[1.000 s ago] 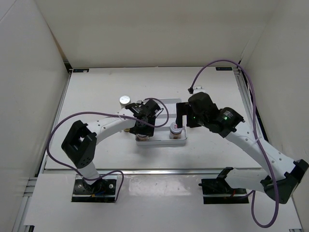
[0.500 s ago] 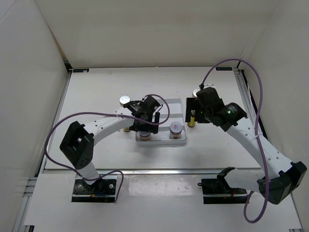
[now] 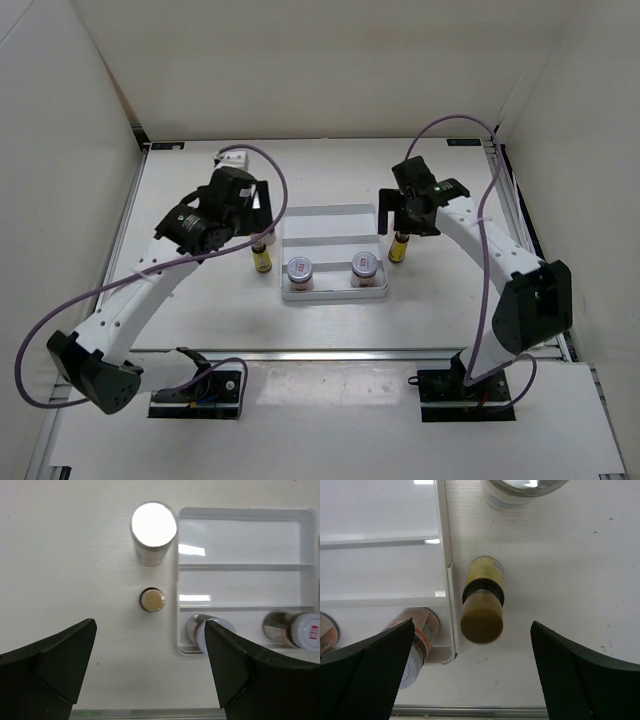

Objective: Organize the condiment bottles

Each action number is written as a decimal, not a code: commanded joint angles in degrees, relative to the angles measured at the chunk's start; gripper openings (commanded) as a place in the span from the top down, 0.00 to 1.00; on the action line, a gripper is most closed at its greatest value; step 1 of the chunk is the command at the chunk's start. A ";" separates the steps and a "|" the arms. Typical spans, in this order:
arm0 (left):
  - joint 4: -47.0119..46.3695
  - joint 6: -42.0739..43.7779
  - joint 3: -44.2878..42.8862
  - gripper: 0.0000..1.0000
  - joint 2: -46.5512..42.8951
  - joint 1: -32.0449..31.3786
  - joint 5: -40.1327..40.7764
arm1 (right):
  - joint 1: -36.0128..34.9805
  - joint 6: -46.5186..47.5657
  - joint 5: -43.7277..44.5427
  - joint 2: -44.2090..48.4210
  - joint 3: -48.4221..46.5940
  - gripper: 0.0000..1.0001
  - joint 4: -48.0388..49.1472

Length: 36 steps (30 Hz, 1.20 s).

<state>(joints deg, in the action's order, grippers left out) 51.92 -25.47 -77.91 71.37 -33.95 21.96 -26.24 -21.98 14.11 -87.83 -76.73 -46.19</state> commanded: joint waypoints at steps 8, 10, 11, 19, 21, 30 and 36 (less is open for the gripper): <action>-0.24 4.55 11.02 0.00 -6.33 10.66 -2.35 | 0.31 1.15 1.71 -7.53 -1.06 0.06 6.29; -0.77 5.26 11.02 0.00 -6.33 11.80 -3.49 | 0.31 1.15 1.71 -8.23 -1.05 0.10 6.91; -0.77 5.87 11.55 0.00 -6.33 12.33 -3.50 | 0.31 1.15 2.23 -8.93 -1.05 0.13 6.91; -1.82 6.40 12.07 0.00 -6.33 15.76 -6.39 | 0.31 1.15 3.55 -9.46 -1.05 0.50 7.43; -1.82 6.40 12.08 0.00 -6.33 15.76 -6.40 | -0.38 1.15 5.22 -8.77 -1.75 0.60 6.73; -2.35 6.40 12.61 0.00 -6.33 16.29 -6.40 | -4.16 3.26 9.09 -4.63 -7.90 0.78 2.08; -2.35 6.40 13.13 0.00 -5.81 16.29 -6.40 | -7.50 4.92 9.09 -3.05 -14.22 0.79 1.46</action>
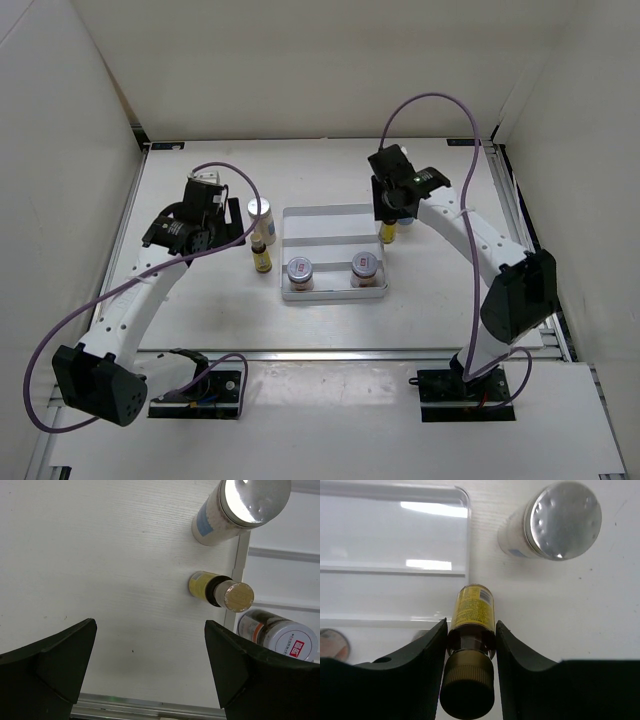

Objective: Organize the condiment bottles

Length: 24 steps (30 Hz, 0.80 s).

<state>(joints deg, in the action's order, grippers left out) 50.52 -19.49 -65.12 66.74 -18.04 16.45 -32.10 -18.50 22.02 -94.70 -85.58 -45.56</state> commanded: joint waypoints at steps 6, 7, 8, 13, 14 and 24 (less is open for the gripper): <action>-0.95 -0.11 0.35 0.00 -1.17 0.38 -1.42 | -2.18 1.45 -3.73 1.27 -7.32 0.80 0.82; -0.95 -0.11 0.35 0.00 -0.65 0.38 -2.03 | -2.18 1.45 -4.26 0.66 -7.32 0.80 0.82; -1.47 -0.11 0.87 0.00 -0.65 0.38 -2.73 | -2.18 1.45 -4.27 0.65 -6.80 0.80 1.61; -2.01 -0.11 0.87 0.00 -0.12 0.38 -6.24 | -2.18 0.04 -7.17 -2.07 -3.02 0.80 4.86; -2.70 -0.11 1.48 0.00 -0.12 0.38 -7.04 | -2.18 -0.48 -7.69 -2.07 -2.23 0.80 4.87; -10.09 1.20 6.93 0.00 1.46 0.38 -13.89 | -2.18 -1.63 -9.54 -7.16 0.85 0.72 8.03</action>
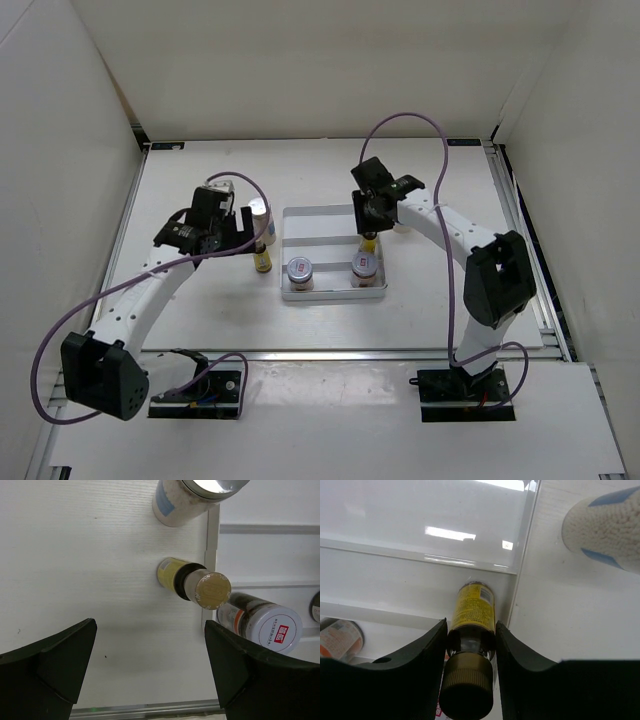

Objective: Organize the condiment bottles

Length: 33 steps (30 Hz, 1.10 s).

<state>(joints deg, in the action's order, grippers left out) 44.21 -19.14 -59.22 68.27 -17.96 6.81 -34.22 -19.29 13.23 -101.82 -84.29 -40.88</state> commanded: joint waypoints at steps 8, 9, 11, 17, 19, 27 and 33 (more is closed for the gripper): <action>-7.90 1.91 -0.10 0.00 2.13 -0.77 -4.79 | -0.06 -0.84 0.30 1.00 -0.69 0.11 2.83; -7.91 1.91 -0.80 0.00 2.91 -1.46 -4.79 | -0.06 -1.36 0.82 1.62 -1.22 0.07 2.04; -9.13 2.44 -1.34 0.00 3.45 -2.96 -4.79 | -0.06 -1.37 0.83 2.23 -2.80 0.01 1.51; -11.51 3.67 -1.34 0.00 8.10 -5.42 -3.74 | -0.06 -1.37 0.83 6.98 -4.73 0.01 -0.51; -11.51 3.14 -1.34 0.00 10.03 -6.04 -3.04 | -0.06 -1.37 0.30 8.74 -4.74 0.01 -1.21; -12.65 2.08 -0.81 0.18 13.56 -6.57 -0.57 | -0.06 -1.89 0.30 16.56 -2.02 0.01 -2.36; -12.65 2.08 -4.32 0.48 14.35 -7.09 -0.57 | -0.06 -1.89 0.30 21.48 1.58 0.01 -3.50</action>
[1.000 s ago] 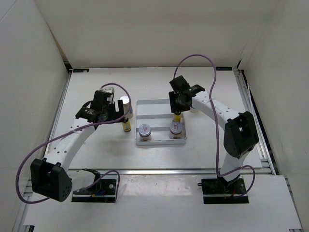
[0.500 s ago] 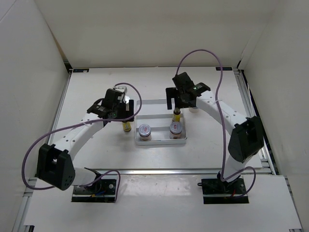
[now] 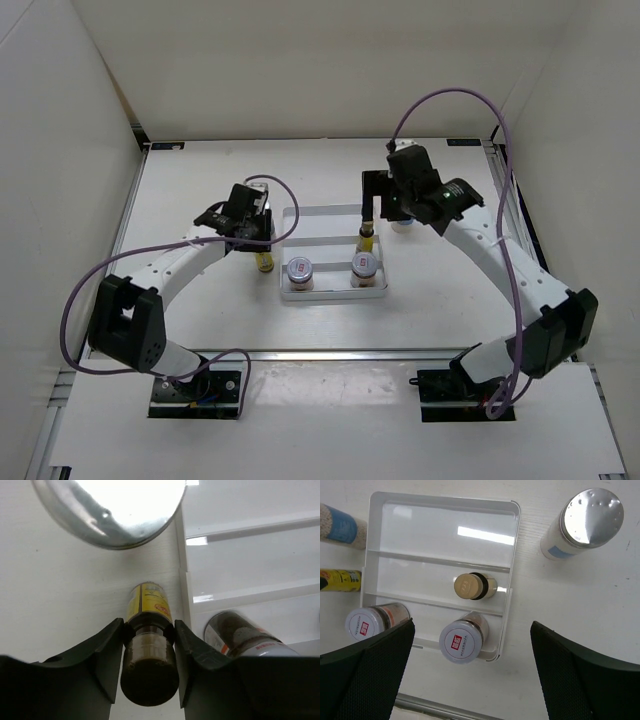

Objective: Organize the condiment bottles

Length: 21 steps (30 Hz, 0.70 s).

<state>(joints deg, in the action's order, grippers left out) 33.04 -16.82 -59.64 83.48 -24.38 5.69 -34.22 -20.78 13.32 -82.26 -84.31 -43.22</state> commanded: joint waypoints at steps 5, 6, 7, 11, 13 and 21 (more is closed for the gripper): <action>1.15 0.82 -11.09 0.70 -0.87 -1.89 2.83 | -0.06 -0.41 1.26 8.68 6.61 0.01 0.50; 1.67 0.82 -12.16 0.71 -0.87 -1.90 2.83 | -0.06 0.20 1.27 10.26 6.62 0.01 0.51; 2.46 0.82 -13.30 0.71 -0.87 -2.42 2.83 | -0.06 0.21 2.14 11.06 7.23 0.01 0.51; 3.09 0.82 -18.05 0.71 -0.87 -4.35 4.06 | -0.06 0.21 4.69 14.75 7.76 0.01 -1.16; 3.09 0.82 -19.81 0.71 0.27 -4.36 3.53 | -0.06 0.74 6.71 16.95 7.76 0.01 -2.56; 2.56 -0.32 -19.03 0.71 7.48 -7.25 1.34 | -0.06 0.21 10.49 19.94 8.82 0.01 -7.84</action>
<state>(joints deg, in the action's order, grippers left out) 36.84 -16.56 -78.65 90.24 -30.52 7.94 -34.22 -20.58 20.62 -63.09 -76.16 -48.12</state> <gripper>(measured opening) 0.520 0.994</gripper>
